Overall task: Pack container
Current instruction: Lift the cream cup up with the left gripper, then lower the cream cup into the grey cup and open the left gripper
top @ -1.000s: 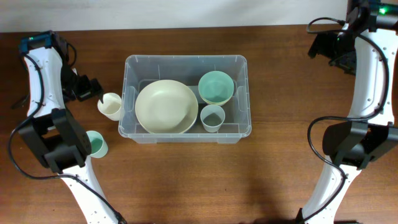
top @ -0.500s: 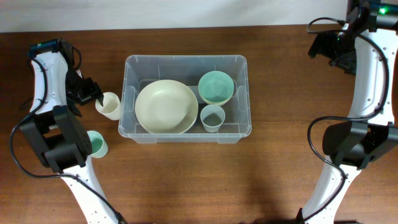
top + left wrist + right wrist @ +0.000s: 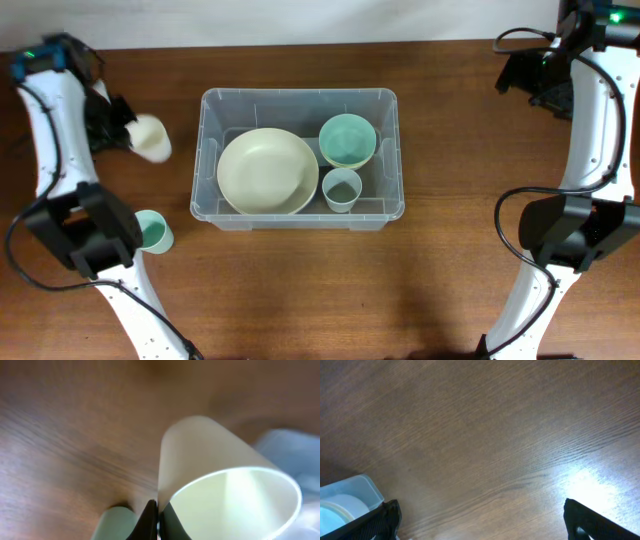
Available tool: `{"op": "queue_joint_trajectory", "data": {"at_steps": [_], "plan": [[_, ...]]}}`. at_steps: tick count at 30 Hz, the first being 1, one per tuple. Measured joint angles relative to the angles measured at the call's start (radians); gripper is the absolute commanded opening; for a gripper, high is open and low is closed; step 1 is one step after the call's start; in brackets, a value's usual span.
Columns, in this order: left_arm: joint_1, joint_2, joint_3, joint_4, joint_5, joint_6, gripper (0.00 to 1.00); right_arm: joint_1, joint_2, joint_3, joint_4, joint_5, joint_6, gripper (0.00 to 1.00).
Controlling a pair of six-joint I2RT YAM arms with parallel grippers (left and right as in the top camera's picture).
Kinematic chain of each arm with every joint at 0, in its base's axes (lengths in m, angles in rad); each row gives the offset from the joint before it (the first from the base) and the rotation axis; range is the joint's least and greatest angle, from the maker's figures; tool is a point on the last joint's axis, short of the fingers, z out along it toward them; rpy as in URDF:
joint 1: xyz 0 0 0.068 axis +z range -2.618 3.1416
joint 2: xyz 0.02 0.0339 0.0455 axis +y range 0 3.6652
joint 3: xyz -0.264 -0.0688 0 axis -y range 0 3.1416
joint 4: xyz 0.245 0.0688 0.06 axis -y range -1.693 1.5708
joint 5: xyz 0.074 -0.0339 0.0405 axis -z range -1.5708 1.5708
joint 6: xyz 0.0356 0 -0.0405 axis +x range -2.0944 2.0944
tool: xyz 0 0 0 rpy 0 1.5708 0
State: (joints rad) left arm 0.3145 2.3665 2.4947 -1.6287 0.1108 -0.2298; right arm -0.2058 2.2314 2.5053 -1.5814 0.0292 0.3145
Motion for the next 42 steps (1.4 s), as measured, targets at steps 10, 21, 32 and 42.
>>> {"op": "queue_joint_trajectory", "data": {"at_steps": [10, 21, 32, 42], "plan": [[-0.320, -0.098, 0.369, -0.055, 0.258, 0.192, 0.01, 0.000, 0.000, 0.000, 0.000, 0.000, 0.000, 0.99], [-0.812, -0.104, 0.228, -0.055, 0.079, 0.275, 0.01, 0.000, 0.001, 0.000, 0.000, 0.000, 0.000, 0.99], [-0.852, -0.106, 0.052, -0.058, 0.038, 0.253, 0.01, 0.000, 0.001, 0.000, 0.000, 0.000, 0.000, 0.99], [-0.852, -0.106, -0.046, -0.058, -0.004, 0.247, 0.14, 0.000, 0.001, 0.000, 0.000, 0.000, 0.000, 0.99]]}}
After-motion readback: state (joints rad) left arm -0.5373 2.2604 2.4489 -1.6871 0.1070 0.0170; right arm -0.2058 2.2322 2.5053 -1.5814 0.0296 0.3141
